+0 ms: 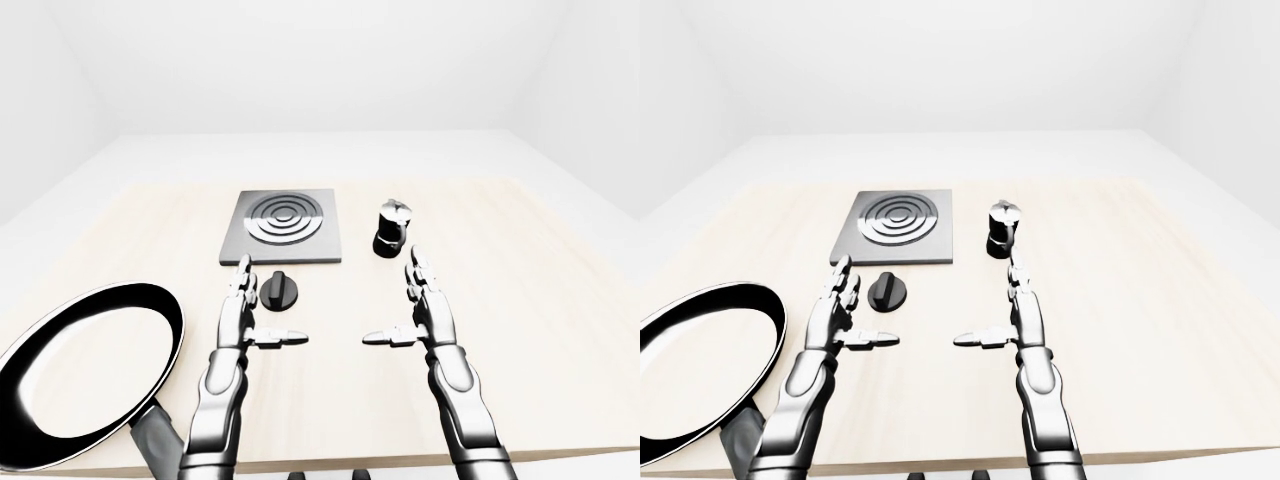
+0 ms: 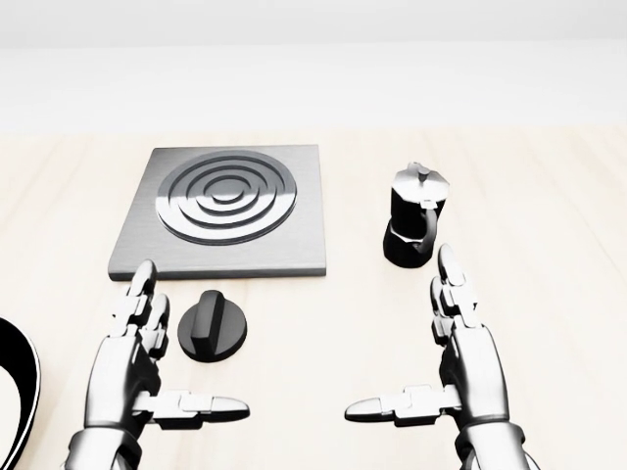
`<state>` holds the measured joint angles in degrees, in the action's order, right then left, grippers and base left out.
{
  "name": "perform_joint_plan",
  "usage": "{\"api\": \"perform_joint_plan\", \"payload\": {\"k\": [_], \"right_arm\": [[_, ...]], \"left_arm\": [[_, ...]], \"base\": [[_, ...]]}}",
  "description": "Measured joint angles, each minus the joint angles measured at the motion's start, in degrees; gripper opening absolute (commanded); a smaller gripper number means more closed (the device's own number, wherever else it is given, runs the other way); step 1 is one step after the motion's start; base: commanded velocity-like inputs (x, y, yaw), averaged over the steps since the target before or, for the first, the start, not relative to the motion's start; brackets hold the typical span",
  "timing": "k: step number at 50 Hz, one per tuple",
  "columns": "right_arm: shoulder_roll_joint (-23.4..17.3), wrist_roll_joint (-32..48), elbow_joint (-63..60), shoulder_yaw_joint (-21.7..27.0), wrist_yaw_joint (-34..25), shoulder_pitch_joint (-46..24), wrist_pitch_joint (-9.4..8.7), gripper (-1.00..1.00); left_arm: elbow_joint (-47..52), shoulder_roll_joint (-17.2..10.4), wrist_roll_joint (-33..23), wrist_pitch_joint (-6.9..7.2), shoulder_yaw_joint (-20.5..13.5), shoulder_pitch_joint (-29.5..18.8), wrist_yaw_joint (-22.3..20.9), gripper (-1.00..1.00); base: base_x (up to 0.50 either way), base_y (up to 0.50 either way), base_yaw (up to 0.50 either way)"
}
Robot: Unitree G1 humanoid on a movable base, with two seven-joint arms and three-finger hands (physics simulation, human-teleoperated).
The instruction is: Turn on the stove.
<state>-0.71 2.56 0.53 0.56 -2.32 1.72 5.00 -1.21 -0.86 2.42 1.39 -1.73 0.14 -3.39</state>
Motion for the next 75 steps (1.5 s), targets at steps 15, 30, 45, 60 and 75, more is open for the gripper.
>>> {"api": "perform_joint_plan", "payload": {"k": [15,30,45,60,75], "right_arm": [[0.0,0.0,0.1,0.0,-0.1,0.1,0.00,1.00],[0.0,-0.1,0.2,0.0,-0.1,0.0,0.00,1.00],[0.0,-0.2,0.2,0.0,-0.2,0.0,0.00,1.00],[0.0,-0.1,0.1,-0.1,-0.2,0.1,0.00,1.00],[0.0,-0.1,0.0,-0.1,-0.3,0.1,-0.06,1.00]], "left_arm": [[-1.6,-0.2,0.5,0.98,-0.3,-1.1,-0.4,1.00],[-4.0,-0.4,1.1,2.17,-0.5,-2.4,-0.8,1.00],[-5.8,-0.5,1.4,2.91,-0.8,-3.3,-0.8,1.00],[-7.9,-0.7,1.8,2.92,-1.1,-4.3,-0.7,1.00],[-10.6,-0.8,1.7,3.61,-0.5,-5.5,-2.0,1.00]], "base": [[0.00,0.00,0.00],[0.00,0.00,0.00],[0.00,0.00,0.00],[0.00,0.00,0.00],[0.00,0.00,0.00]]}}
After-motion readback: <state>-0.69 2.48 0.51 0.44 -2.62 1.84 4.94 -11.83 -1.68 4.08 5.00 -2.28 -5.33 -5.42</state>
